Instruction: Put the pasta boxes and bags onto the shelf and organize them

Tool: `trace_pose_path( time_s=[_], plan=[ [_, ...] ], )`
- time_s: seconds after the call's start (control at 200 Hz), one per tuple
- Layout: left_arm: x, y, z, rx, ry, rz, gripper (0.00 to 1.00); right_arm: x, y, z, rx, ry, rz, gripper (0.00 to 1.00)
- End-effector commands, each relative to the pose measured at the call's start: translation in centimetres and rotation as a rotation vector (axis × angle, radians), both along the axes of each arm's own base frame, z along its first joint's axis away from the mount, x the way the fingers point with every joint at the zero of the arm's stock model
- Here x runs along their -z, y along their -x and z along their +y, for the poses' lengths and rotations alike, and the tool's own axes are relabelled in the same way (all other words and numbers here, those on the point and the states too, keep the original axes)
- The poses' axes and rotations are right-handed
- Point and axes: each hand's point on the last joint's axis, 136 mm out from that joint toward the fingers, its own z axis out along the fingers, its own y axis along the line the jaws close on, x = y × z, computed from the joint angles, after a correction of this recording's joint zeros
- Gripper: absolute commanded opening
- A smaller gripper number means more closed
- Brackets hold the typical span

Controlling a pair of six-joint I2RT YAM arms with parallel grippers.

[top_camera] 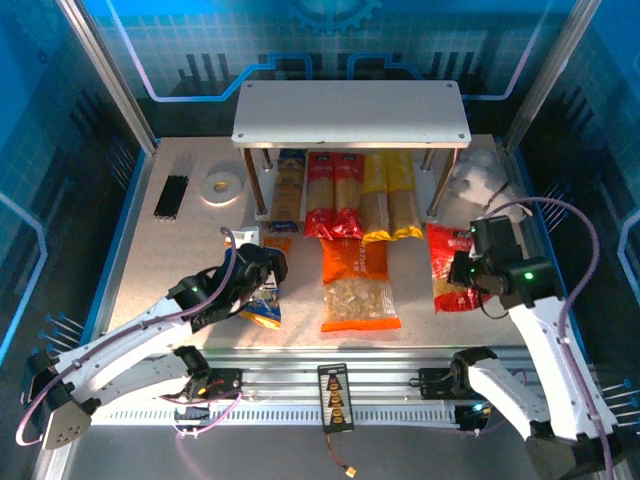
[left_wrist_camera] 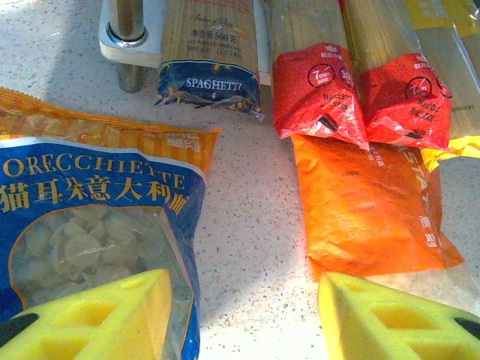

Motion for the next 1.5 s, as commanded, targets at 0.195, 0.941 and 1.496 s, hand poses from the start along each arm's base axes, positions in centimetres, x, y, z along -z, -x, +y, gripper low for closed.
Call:
trace_pose_path(
  time_s=[0.195,0.941,1.496],
  plan=[
    [-1.9,-0.5,-0.8,0.027,0.003,-0.027,0.55,-17.4,-0.9,0.0,-0.045,-0.032,-0.484,0.00],
    [-3.4,-1.7,-1.5,0.039,-0.040,-0.050,0.56,-34.9,-18.9,6.1,-0.182,-0.060,-0.942,0.00],
    [-2.2,-2.0,-1.4,0.027,-0.068,-0.026,0.56,-26.7,-26.5,7.5,-0.164,0.029,-0.795,0.00]
  ],
)
